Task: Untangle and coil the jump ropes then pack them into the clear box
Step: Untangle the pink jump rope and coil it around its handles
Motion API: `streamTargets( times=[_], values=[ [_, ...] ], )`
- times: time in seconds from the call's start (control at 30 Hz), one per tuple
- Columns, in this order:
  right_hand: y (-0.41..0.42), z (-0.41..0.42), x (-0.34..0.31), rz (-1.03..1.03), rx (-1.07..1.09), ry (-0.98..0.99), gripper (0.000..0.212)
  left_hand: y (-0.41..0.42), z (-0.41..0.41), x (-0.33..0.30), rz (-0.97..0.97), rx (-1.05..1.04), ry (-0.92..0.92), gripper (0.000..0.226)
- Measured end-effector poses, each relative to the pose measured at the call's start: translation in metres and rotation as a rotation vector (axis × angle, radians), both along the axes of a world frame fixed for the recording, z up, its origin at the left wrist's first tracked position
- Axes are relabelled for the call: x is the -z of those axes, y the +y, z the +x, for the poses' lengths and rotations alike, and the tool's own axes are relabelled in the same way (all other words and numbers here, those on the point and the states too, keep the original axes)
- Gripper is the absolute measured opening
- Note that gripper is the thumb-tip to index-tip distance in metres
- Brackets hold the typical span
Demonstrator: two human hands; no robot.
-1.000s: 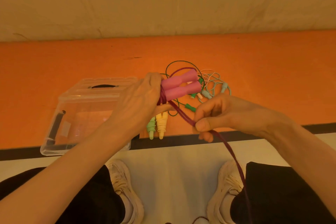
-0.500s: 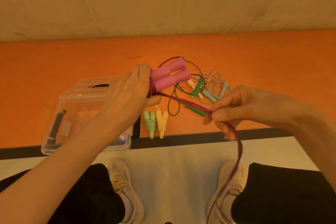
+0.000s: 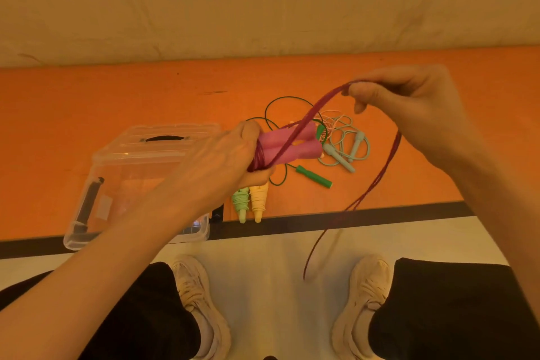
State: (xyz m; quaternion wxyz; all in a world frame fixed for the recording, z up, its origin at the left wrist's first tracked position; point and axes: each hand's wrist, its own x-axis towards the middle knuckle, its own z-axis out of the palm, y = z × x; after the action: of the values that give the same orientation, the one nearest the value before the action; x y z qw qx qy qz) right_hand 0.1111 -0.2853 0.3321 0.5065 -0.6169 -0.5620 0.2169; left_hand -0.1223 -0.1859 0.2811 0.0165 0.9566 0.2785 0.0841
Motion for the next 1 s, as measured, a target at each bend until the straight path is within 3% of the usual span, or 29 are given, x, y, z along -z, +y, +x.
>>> streamTargets(
  times=[0.17,0.4,0.6,0.83,1.0],
  values=[
    [0.024,-0.008,0.003,0.013,0.016,-0.042,0.015,-0.009,0.005,0.003,0.009,0.134,0.0,0.063],
    [0.046,-0.013,0.021,-0.126,-0.007,-0.065,0.013,-0.022,0.006,0.004,0.017,0.269,-0.027,0.04],
    [0.049,-0.01,0.03,-0.192,-0.027,-0.056,0.02,-0.033,0.006,0.001,-0.133,0.2,-0.089,0.066],
    [0.051,-0.003,0.035,-0.222,-0.056,-0.032,0.018,-0.037,0.008,0.001,-0.118,0.165,-0.147,0.084],
    [0.052,-0.006,0.039,-0.245,-0.101,-0.029,0.018,-0.039,0.011,0.006,-0.116,0.245,-0.083,0.06]
  ],
)
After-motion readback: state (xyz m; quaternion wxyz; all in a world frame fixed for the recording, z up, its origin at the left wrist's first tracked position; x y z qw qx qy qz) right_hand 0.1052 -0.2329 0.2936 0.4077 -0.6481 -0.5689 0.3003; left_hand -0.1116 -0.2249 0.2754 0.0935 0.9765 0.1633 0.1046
